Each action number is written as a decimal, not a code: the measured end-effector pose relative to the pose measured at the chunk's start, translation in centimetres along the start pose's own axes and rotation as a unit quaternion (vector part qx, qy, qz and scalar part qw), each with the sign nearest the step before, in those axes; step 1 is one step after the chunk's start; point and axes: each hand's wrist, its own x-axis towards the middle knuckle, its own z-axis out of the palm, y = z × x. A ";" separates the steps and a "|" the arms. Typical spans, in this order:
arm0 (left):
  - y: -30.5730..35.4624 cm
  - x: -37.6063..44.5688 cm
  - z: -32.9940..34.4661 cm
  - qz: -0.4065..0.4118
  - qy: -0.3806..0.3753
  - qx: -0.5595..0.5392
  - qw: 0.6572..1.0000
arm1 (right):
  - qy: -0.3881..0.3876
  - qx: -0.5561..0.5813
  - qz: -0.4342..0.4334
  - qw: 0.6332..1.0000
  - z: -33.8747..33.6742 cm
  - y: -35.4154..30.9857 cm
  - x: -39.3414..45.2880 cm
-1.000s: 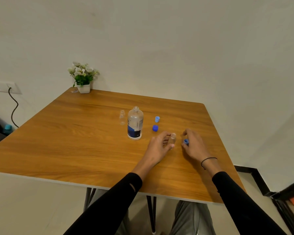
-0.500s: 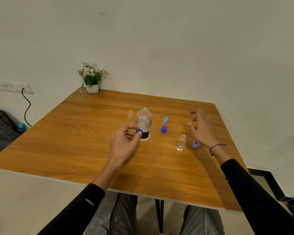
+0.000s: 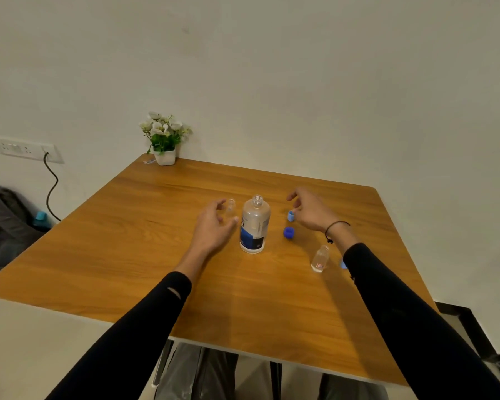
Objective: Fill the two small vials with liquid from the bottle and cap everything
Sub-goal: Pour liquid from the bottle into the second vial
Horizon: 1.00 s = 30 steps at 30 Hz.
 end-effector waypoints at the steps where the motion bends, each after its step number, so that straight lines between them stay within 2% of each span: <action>1: -0.1 0.4 0.3 0.000 -0.002 0.003 1.000 | -0.005 0.031 -0.007 0.999 0.0 -0.8 -0.5; 5: -0.8 1.8 1.0 0.017 0.001 0.011 1.000 | -0.040 0.197 -0.021 0.979 2.7 -3.5 -4.1; 10: -1.9 1.6 0.3 0.074 0.016 -0.022 0.997 | 0.099 0.265 -0.054 0.958 9.6 -4.7 -5.9; 14: -2.1 -0.1 -0.7 0.105 0.024 -0.042 0.993 | 0.172 0.260 -0.079 0.947 11.2 -5.0 -4.8; 17: -2.2 -0.9 -1.3 0.115 0.023 -0.062 0.991 | 0.171 0.202 -0.109 0.958 11.0 -4.9 -4.0; 21: -1.9 -1.6 -2.1 0.116 0.019 -0.087 0.989 | 0.169 0.037 -0.144 0.974 9.9 -4.7 -3.4; 25: -1.5 -2.0 -2.6 0.131 0.025 -0.056 0.990 | 0.175 -0.122 -0.165 0.963 8.3 -4.9 -3.4; 30: -1.2 -2.4 -2.8 0.134 0.018 -0.027 0.990 | 0.157 -0.207 -0.177 0.949 7.2 -5.1 -3.4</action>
